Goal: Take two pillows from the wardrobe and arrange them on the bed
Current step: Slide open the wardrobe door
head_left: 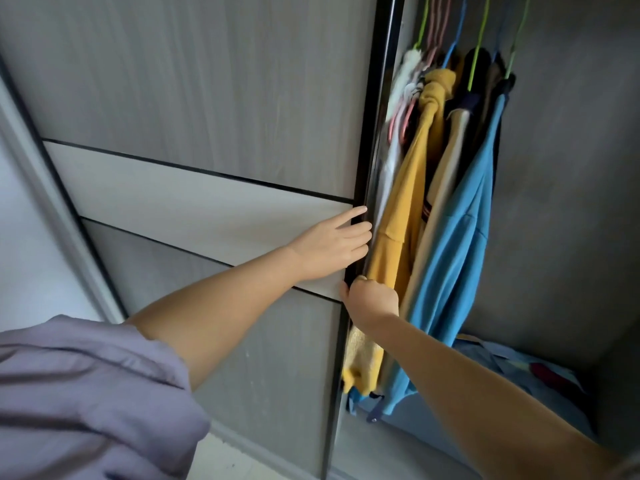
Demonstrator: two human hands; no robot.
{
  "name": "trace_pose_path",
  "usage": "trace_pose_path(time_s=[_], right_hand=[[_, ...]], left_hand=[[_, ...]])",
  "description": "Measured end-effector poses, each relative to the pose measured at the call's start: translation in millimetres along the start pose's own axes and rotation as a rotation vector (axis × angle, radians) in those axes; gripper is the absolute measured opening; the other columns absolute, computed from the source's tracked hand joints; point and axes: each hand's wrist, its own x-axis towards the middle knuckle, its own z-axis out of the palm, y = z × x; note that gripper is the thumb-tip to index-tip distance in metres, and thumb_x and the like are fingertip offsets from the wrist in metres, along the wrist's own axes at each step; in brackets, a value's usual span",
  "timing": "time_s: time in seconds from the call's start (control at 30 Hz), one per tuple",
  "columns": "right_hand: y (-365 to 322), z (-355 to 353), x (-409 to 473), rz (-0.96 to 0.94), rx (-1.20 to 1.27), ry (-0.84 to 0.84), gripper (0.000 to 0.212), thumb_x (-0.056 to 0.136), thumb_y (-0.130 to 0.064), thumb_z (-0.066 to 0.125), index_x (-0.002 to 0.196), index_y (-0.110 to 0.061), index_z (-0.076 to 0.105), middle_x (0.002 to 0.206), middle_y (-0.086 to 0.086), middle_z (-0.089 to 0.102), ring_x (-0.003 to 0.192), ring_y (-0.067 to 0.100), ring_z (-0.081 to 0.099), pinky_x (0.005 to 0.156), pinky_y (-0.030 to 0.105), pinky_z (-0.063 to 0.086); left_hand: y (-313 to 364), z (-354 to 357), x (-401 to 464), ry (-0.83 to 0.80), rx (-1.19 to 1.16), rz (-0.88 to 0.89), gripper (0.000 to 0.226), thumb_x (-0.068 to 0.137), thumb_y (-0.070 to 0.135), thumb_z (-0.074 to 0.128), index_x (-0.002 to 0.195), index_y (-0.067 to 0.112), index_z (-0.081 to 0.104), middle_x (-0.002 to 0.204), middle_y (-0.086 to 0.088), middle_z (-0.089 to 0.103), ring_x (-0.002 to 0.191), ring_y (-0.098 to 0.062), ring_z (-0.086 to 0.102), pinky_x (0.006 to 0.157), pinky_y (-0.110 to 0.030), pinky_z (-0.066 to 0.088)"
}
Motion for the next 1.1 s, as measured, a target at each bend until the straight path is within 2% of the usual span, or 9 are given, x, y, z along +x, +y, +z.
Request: trace_pose_path(time_s=[0.17,0.27,0.33,0.43,0.53,0.67,0.8,0.9,1.1], right_hand=[[7,-6,-4,-0.035,0.026,-0.053,0.047,0.100,-0.045,0.023,0.076,-0.014,0.048,0.062,-0.001,0.050,0.054,0.018,0.049,0.043,0.025,0.029],[29,-10,-12,-0.061,0.039,-0.018,0.047,0.100,-0.047,0.023,0.075,-0.016,0.048,0.061,0.000,0.051,0.053,0.020,0.050,0.046,0.026,0.034],[54,-11,-20,-0.051,0.065,0.004,0.042,0.100,-0.044,0.024,0.077,-0.015,0.046,0.061,0.001,0.051,0.057,0.024,0.053,0.047,0.027,0.033],[103,-14,-35,0.007,0.066,0.010,0.036,0.099,-0.040,0.029,0.080,-0.015,0.045,0.065,0.003,0.055,0.062,0.029,0.058,0.050,0.029,0.035],[156,-19,-57,0.075,-0.008,0.049,0.033,0.099,-0.040,0.033,0.084,-0.014,0.048,0.081,0.012,0.068,0.077,0.034,0.065,0.058,0.032,0.038],[229,-24,-103,0.163,-0.040,0.040,0.031,0.098,-0.039,0.034,0.100,-0.013,0.052,0.096,0.014,0.071,0.088,0.036,0.066,0.068,0.036,0.045],[299,-14,-160,0.186,-0.010,-0.022,0.036,0.096,-0.037,0.040,0.126,-0.019,0.048,0.124,0.006,0.059,0.115,0.028,0.054,0.088,0.038,0.045],[342,2,-193,0.224,-0.081,-0.092,0.045,0.095,-0.041,0.041,0.135,-0.020,0.041,0.130,0.005,0.052,0.121,0.026,0.047,0.095,0.040,0.041],[392,45,-207,0.303,-0.062,-0.260,0.054,0.094,-0.040,0.042,0.142,-0.019,0.032,0.136,0.007,0.047,0.125,0.028,0.043,0.098,0.043,0.039]], left_hand=[[0,-3,-1,-0.065,0.033,-0.004,0.025,0.086,0.025,0.060,0.105,0.009,0.065,0.111,-0.009,0.067,0.123,-0.025,0.053,0.116,-0.051,0.013],[4,-12,5,-0.054,0.025,-0.027,0.040,0.084,0.050,0.058,0.094,0.012,0.067,0.099,-0.005,0.068,0.107,-0.024,0.060,0.114,-0.052,0.027],[12,-17,13,-0.009,-0.047,-0.041,0.040,0.085,0.051,0.055,0.087,0.013,0.066,0.089,-0.004,0.067,0.092,-0.023,0.063,0.109,-0.051,0.036],[32,-23,32,0.050,-0.140,-0.033,0.035,0.089,0.047,0.049,0.090,0.016,0.066,0.088,-0.003,0.067,0.089,-0.022,0.063,0.101,-0.045,0.044],[63,-33,63,0.068,-0.270,0.002,0.030,0.090,0.043,0.049,0.094,0.020,0.067,0.084,0.001,0.066,0.082,-0.020,0.064,0.084,-0.035,0.053],[129,-52,116,0.047,-0.482,0.017,0.026,0.084,0.044,0.059,0.093,0.021,0.070,0.080,0.003,0.067,0.075,-0.017,0.065,0.061,-0.027,0.053],[218,-65,164,-0.115,-0.727,-0.036,0.033,0.092,0.040,0.048,0.107,0.014,0.062,0.101,-0.006,0.064,0.098,-0.025,0.061,0.077,-0.035,0.050],[276,-63,185,-0.257,-0.858,-0.079,0.037,0.096,0.041,0.039,0.119,0.014,0.053,0.117,-0.007,0.056,0.112,-0.027,0.050,0.089,-0.039,0.042],[336,-38,211,-0.420,-1.058,-0.171,0.037,0.096,0.039,0.041,0.123,0.016,0.051,0.120,-0.005,0.053,0.113,-0.025,0.050,0.088,-0.037,0.042]])
